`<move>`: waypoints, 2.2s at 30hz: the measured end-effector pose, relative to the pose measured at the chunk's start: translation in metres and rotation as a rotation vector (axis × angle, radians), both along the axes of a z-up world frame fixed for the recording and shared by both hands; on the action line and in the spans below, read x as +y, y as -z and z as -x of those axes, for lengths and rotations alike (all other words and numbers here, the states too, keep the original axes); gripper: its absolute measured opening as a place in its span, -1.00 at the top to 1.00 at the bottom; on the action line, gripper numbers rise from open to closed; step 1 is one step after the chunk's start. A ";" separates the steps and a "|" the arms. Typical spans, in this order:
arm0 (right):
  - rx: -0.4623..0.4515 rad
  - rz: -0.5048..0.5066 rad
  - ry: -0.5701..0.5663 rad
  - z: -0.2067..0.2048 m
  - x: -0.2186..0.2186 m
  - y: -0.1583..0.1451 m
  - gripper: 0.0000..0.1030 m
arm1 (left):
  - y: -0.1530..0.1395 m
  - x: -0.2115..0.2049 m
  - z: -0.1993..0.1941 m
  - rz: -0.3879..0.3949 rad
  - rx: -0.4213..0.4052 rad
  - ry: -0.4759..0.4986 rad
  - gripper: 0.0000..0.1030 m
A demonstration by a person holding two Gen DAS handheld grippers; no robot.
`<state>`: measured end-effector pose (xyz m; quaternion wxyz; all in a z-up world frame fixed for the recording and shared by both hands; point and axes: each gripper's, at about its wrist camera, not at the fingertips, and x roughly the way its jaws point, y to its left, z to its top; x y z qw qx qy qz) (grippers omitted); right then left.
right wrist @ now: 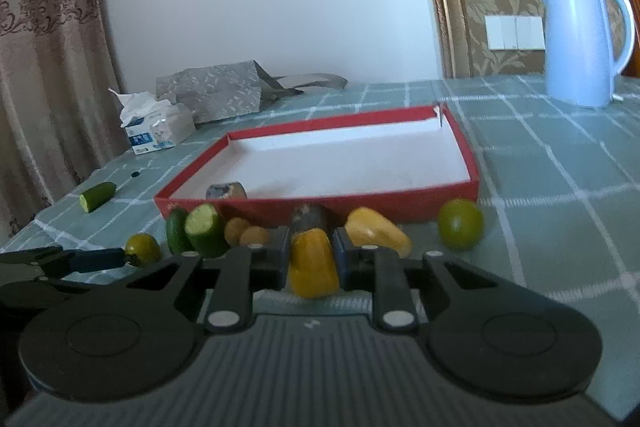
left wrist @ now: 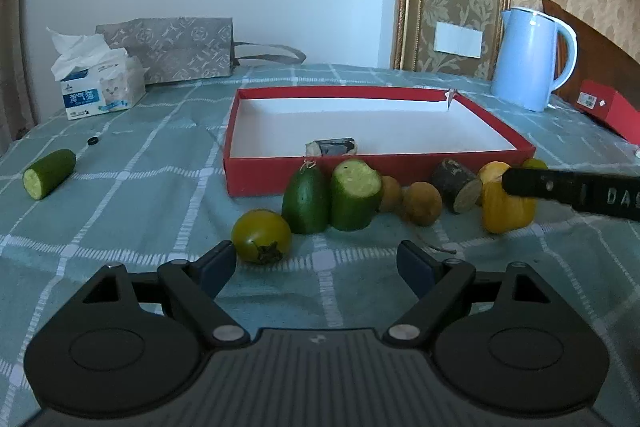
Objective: Organize fruits
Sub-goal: 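Withdraw the open left tool from the tray, then lift the yellow jackfruit piece with the right tool over the tray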
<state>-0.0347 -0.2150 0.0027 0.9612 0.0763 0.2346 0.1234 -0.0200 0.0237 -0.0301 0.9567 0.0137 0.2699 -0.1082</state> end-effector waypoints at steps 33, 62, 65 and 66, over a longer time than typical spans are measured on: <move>0.122 0.143 0.039 -0.020 0.013 0.015 0.11 | 0.003 -0.008 -0.004 -0.061 0.026 0.009 -0.83; -0.004 0.259 0.072 -0.122 0.009 -0.032 0.37 | 0.003 0.004 -0.009 0.025 0.056 0.021 -0.84; 0.051 0.271 0.071 -0.151 0.011 -0.019 0.37 | 0.003 0.006 -0.010 0.040 0.056 0.021 -0.84; 0.064 0.268 0.072 -0.157 0.013 -0.014 0.37 | 0.003 0.006 -0.010 0.041 0.056 0.021 -0.84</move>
